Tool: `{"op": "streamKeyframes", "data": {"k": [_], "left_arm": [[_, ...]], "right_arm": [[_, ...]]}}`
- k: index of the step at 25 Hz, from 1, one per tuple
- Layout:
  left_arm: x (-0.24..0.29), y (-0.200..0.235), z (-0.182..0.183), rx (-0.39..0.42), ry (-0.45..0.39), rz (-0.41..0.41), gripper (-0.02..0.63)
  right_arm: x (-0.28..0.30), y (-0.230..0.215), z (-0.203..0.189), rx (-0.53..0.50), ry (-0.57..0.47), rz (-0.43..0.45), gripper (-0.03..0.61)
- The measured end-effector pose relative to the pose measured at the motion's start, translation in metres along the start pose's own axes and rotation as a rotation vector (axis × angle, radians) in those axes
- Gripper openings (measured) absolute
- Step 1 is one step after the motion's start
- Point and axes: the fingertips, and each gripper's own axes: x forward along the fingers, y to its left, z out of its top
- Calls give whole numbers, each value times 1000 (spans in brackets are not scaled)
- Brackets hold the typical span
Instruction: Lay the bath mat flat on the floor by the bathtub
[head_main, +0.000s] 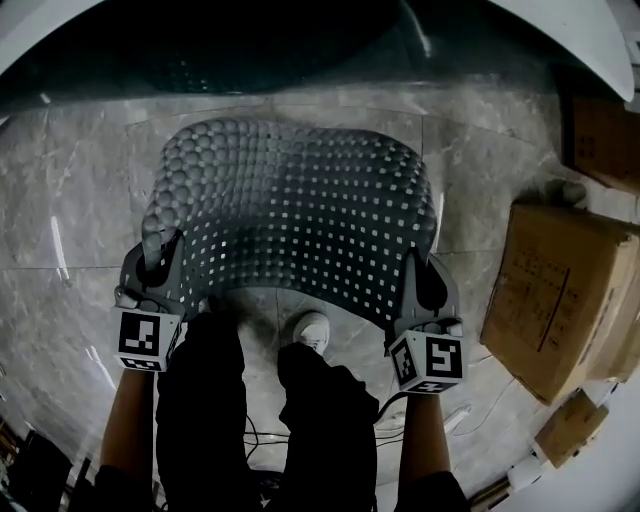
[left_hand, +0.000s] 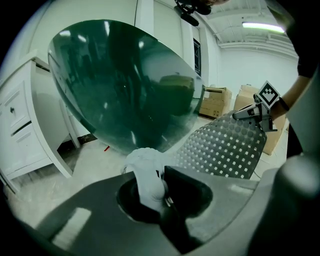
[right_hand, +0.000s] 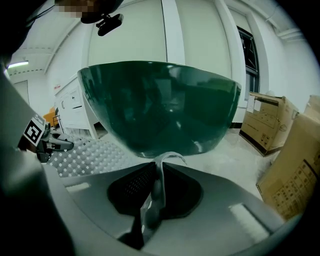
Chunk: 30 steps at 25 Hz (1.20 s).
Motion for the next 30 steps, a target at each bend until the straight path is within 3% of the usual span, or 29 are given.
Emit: {"op": "streamKeyframes", "data": {"k": [3, 11, 20, 30], "left_arm": [[9, 5, -14, 30, -33, 11, 26], [34, 4, -35, 15, -108, 6, 28], [67, 9, -90, 24, -111, 7, 31], [82, 27, -118, -16, -113, 26, 31]], "right_arm": [[11, 1, -11, -9, -21, 2, 52], [34, -10, -41, -48, -67, 11, 52], [65, -14, -77, -65, -78, 17, 52], [79, -38, -112, -47, -47, -8, 52]]}}
